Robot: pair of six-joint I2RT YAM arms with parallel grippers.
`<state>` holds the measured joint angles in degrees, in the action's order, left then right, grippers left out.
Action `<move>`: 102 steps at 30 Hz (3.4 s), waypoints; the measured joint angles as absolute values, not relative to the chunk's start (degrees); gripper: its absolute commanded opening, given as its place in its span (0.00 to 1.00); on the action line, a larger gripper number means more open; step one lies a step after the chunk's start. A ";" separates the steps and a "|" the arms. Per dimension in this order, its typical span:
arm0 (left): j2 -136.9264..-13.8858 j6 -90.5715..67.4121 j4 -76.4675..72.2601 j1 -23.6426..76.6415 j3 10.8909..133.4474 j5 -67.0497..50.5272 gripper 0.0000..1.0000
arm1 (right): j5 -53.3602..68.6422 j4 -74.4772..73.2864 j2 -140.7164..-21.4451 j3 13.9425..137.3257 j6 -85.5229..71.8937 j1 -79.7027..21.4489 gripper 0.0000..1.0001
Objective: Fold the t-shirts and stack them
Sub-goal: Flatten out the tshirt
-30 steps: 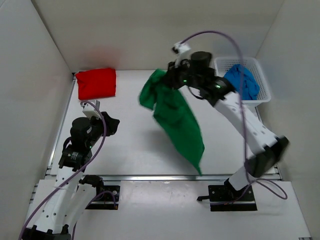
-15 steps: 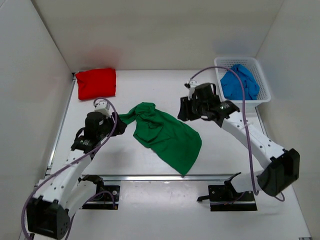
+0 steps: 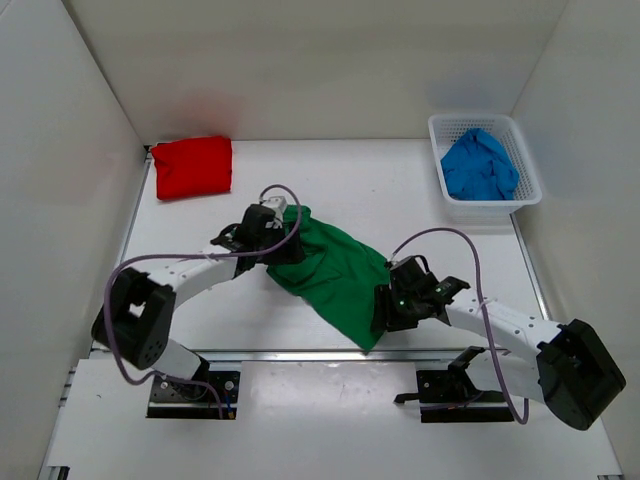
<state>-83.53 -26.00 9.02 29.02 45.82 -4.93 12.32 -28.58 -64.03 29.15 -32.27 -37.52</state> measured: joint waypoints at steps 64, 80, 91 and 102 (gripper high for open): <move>-49.17 -29.23 34.65 11.60 100.99 -3.60 0.00 | 22.74 -41.65 -41.04 88.29 -15.99 2.28 0.00; -47.42 -27.62 29.12 13.32 89.80 -0.86 0.00 | 27.16 -33.76 -40.10 76.20 -17.19 3.27 0.00; -79.15 -25.56 9.93 7.84 69.49 -1.50 0.40 | 25.21 -17.65 -77.06 66.89 -15.40 -4.08 0.25; -111.70 -23.33 12.05 3.40 94.78 -4.86 0.57 | 11.14 -16.78 -103.09 91.22 -12.12 -1.98 0.50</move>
<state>-111.70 -23.33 12.05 3.40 94.78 -4.86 11.14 -16.78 -103.09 91.22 -12.12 -1.98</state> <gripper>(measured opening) 0.554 0.501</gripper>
